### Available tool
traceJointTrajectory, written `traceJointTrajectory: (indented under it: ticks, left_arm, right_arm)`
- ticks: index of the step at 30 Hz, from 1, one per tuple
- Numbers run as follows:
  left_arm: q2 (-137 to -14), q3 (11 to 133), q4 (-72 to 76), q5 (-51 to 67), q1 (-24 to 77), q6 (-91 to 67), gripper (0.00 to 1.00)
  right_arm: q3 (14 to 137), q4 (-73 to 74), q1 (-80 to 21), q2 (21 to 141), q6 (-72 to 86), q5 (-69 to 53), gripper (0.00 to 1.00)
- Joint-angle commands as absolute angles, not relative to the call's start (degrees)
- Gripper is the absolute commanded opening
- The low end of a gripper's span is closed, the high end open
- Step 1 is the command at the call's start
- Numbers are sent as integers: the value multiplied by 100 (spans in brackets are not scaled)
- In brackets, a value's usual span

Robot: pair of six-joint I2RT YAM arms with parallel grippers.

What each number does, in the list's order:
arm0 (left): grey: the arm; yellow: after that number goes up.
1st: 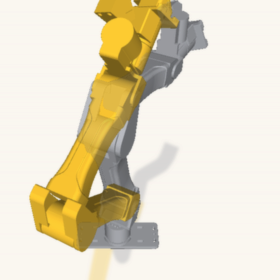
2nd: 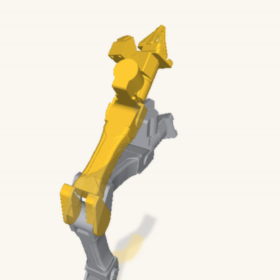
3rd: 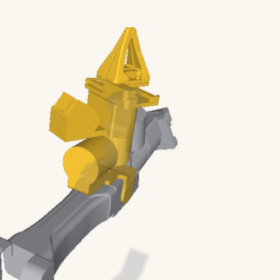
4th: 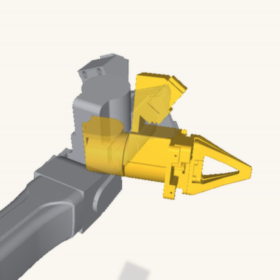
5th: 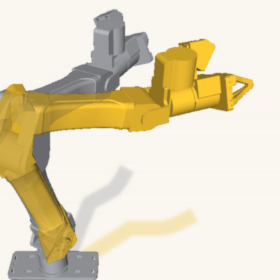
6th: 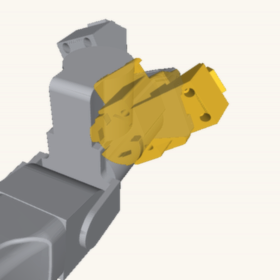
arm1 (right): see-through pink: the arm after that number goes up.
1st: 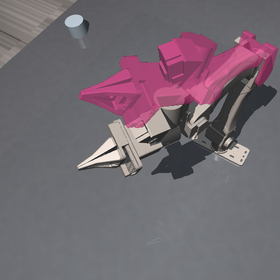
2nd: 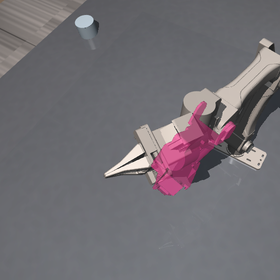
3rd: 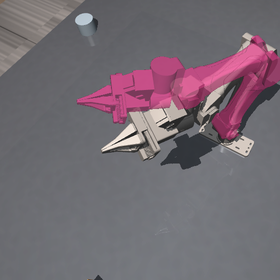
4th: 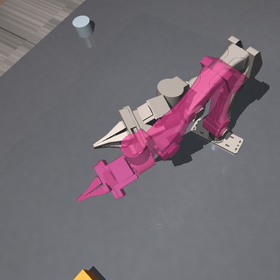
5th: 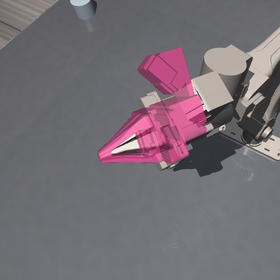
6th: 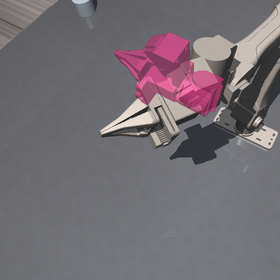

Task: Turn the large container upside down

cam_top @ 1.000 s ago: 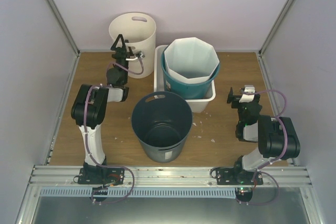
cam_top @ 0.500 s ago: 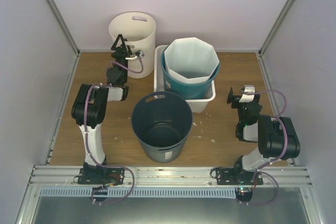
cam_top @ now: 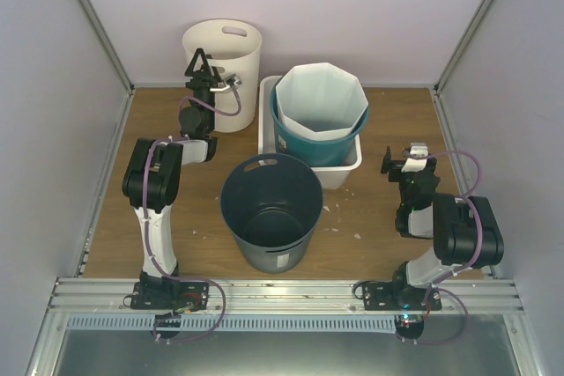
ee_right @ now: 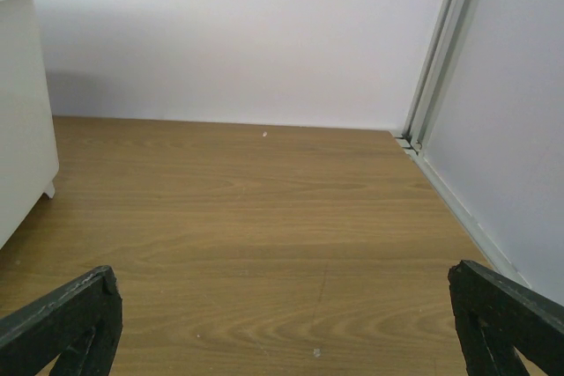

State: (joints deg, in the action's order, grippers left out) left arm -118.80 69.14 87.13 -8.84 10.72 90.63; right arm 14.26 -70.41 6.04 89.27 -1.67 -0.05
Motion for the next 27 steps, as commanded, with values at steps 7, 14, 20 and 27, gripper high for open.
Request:
traceJointTrajectory:
  ticks: [7, 14, 20, 27]
  left_arm:
    - [-11697, 7087, 10583, -667, 996, 8986, 54]
    - [-11657, 6932, 10582, -504, 989, 9035, 49]
    - [-11614, 6788, 10497, -407, 989, 9069, 36]
    - [-11580, 6650, 10422, -386, 978, 9101, 7]
  right_arm:
    - [1480, -7305, 570, 8991, -219, 20, 100]
    - [1479, -7304, 571, 8993, -220, 23, 100]
    - [1477, -7304, 571, 8998, -220, 20, 100]
    - [1485, -7306, 566, 8989, -224, 18, 100]
